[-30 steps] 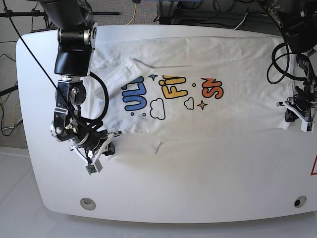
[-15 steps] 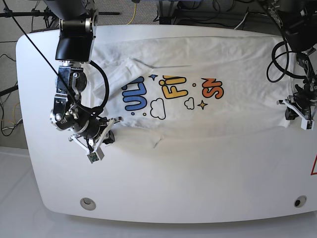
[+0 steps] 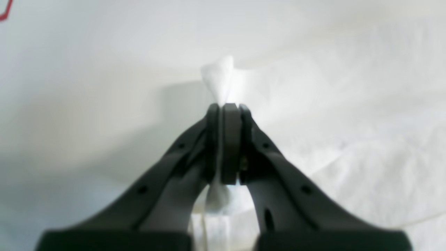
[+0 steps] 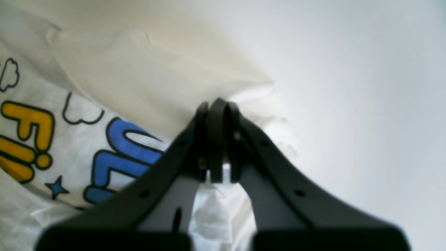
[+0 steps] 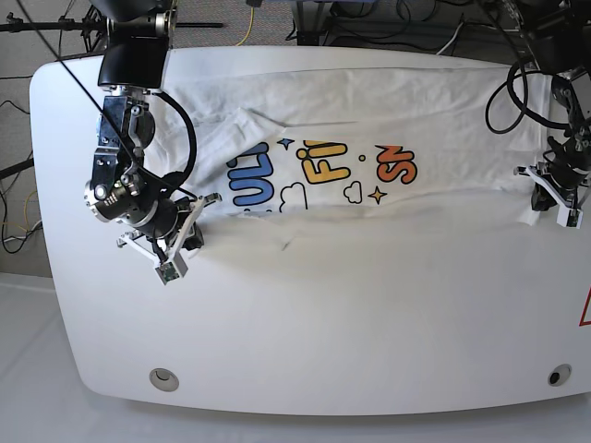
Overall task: Fold the T-shirt properly
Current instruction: 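Fold the side edge with both grippers toward the shirt's middle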
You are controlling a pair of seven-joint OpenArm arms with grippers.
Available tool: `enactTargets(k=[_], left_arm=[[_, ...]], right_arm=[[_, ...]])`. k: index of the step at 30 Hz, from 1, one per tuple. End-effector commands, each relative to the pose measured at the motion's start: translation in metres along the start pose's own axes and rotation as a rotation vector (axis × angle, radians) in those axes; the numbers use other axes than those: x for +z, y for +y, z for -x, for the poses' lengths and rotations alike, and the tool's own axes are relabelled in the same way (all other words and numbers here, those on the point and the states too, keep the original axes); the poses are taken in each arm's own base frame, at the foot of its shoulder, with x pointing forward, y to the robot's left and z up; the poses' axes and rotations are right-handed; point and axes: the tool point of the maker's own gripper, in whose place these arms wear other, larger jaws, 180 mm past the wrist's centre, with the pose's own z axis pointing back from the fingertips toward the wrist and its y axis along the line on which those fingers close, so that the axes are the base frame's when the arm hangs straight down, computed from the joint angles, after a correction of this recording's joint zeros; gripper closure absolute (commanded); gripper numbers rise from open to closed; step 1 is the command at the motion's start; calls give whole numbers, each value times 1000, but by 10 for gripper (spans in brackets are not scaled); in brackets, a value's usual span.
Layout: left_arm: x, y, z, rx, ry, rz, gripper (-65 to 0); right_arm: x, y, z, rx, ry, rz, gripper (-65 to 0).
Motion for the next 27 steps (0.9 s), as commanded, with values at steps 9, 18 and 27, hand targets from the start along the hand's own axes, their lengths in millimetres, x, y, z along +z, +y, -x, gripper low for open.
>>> enactTargets(k=[9, 18, 27], left_arm=[[13, 8, 1, -18, -8, -10, -3], [24, 3, 19, -46, 23, 2, -2], [40, 4, 30, -92, 49, -13, -1]], right_arm=[[12, -11, -3, -37, -52, 37, 0], [11, -2, 18, -17, -3, 20, 0], [13, 5, 34, -37, 20, 9, -2]])
